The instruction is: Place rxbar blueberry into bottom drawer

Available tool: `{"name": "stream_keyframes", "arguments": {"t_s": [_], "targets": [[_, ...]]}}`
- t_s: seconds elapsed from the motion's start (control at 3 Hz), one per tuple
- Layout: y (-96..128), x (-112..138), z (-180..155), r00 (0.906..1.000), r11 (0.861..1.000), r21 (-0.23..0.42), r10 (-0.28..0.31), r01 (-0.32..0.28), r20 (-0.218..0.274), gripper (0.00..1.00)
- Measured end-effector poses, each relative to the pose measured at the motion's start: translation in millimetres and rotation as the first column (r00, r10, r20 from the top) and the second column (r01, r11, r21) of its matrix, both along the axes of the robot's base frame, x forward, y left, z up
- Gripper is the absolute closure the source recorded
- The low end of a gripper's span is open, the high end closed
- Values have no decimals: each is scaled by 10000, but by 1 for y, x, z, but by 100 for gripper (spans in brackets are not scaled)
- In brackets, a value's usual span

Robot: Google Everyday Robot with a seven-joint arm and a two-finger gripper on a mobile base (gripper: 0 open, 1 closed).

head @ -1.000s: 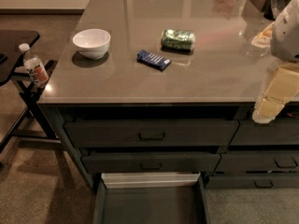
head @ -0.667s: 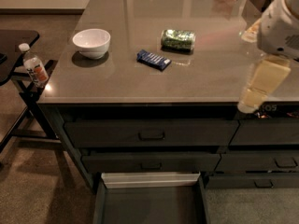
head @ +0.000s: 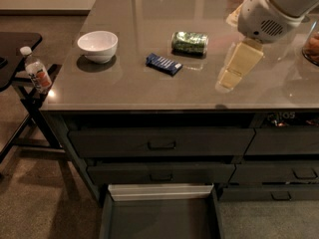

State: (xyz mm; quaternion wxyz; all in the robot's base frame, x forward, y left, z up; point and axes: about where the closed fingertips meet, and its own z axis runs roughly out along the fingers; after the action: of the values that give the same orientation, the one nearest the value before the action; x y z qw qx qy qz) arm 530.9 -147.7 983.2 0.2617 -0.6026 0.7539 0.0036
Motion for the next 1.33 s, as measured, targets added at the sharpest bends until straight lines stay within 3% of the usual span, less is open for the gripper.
{"name": "stream_keyframes", "arguments": {"t_s": [0.67, 1.33], "targets": [[13, 11, -7, 9999, 9999, 86, 130, -131, 86, 0], [50, 65, -39, 9999, 9960, 886, -127, 131, -45, 0]]}}
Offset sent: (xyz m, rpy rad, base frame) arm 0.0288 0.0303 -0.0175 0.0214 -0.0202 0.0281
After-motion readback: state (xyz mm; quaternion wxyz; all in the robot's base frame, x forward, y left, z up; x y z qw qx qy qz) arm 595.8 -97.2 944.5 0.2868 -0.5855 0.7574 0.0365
